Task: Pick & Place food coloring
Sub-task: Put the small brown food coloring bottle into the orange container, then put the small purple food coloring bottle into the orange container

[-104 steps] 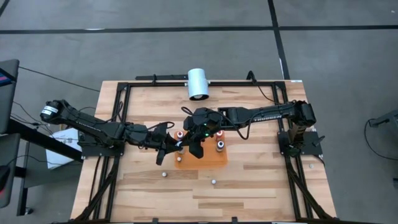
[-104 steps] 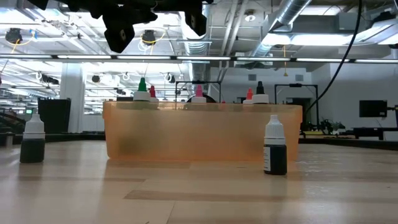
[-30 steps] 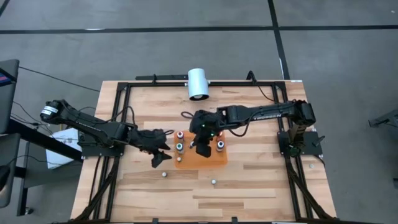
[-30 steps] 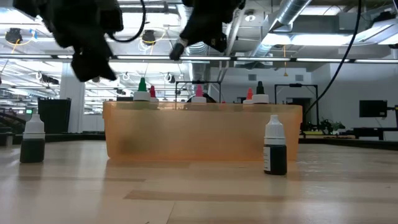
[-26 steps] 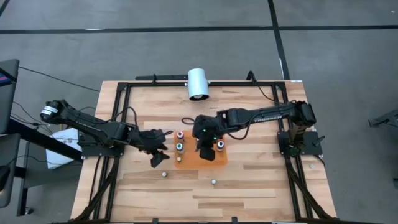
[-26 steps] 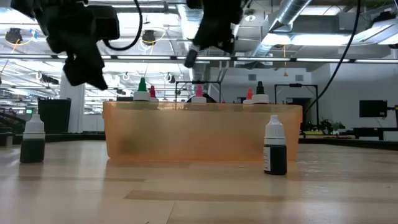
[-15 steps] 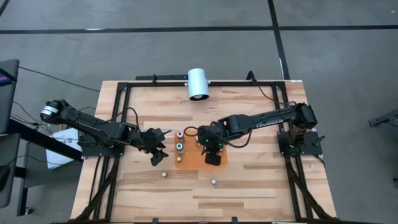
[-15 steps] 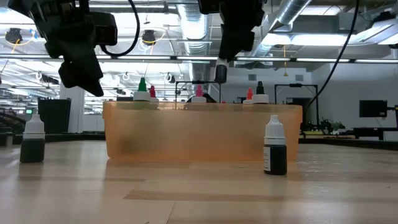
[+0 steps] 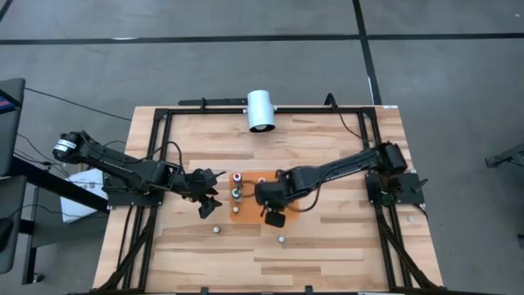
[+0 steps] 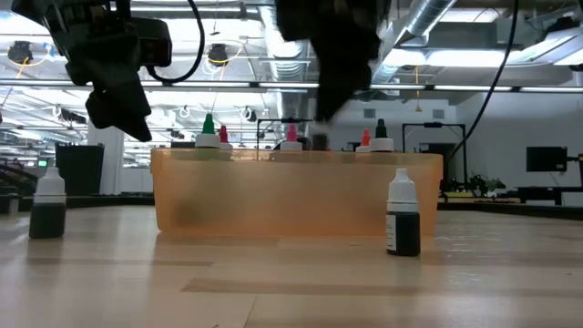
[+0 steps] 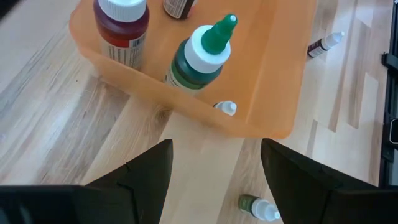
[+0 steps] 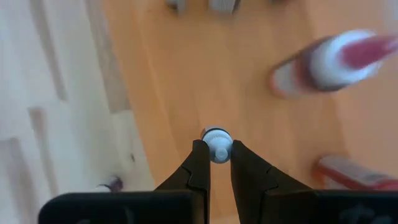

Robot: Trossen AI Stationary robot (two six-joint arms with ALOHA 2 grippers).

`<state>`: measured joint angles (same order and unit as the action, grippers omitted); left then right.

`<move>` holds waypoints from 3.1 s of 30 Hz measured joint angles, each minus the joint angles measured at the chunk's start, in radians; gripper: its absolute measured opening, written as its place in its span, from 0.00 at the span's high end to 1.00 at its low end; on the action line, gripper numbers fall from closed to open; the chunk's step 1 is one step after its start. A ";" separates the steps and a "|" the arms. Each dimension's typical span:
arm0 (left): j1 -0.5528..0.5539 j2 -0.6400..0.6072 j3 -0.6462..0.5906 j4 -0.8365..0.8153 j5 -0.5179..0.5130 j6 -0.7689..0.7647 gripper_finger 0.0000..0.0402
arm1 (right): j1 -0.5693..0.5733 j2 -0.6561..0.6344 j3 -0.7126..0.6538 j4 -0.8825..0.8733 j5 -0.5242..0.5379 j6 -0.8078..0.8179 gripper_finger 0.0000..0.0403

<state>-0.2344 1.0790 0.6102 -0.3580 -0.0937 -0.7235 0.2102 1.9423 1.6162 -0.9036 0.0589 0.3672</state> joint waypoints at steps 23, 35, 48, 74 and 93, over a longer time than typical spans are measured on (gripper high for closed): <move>-0.001 0.000 0.000 -0.039 0.000 0.002 0.41 | 0.005 0.148 0.000 0.063 0.106 0.011 0.92; -0.001 0.000 0.000 -0.053 0.000 0.004 0.41 | 0.002 0.174 -0.001 0.074 0.157 0.026 0.90; -0.001 0.000 0.000 -0.050 -0.001 0.004 0.41 | 0.002 0.174 -0.001 0.079 0.180 0.018 0.84; -0.001 0.000 0.000 -0.048 -0.001 0.010 0.41 | 0.010 0.161 0.270 -0.245 0.057 -0.035 0.57; -0.002 0.000 0.000 -0.053 0.043 0.057 0.41 | 0.223 0.162 0.357 -0.404 0.042 0.013 0.60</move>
<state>-0.2359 1.0794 0.6106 -0.4113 -0.0510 -0.6664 0.4333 2.1044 1.9728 -1.3072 0.1009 0.3801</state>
